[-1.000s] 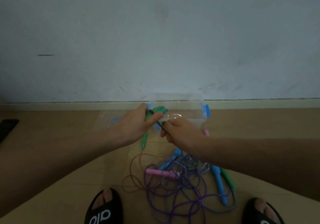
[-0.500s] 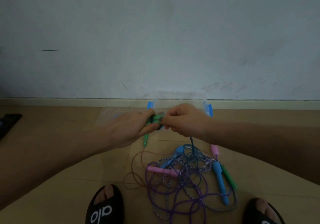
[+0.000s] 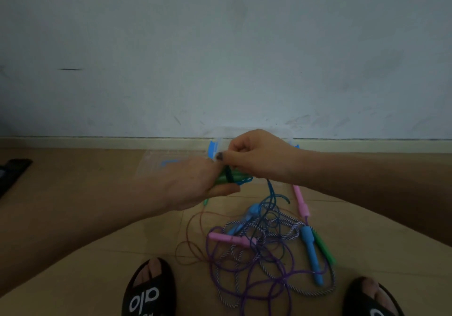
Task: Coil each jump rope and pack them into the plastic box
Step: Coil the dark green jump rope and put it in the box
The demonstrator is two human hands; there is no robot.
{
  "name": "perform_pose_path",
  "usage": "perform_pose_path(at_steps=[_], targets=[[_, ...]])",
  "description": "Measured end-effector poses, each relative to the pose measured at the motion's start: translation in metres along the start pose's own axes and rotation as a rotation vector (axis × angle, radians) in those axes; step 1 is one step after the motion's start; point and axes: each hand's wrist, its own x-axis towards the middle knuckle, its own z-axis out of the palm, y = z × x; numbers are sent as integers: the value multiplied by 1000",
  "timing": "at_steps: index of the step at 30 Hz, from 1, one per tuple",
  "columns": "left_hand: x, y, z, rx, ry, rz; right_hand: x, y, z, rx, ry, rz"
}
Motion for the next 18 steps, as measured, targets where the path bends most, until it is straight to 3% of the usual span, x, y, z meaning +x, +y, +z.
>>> perform_pose_path(at_steps=[4,12,18], targets=[[0,4,-3,16,57,-5,5,14,-13,151,29,76],[-1,15,-17,5,58,67,8,25,-14,369,-130,122],[-2,24,-21,7,79,82,4,37,-3,440,-80,187]])
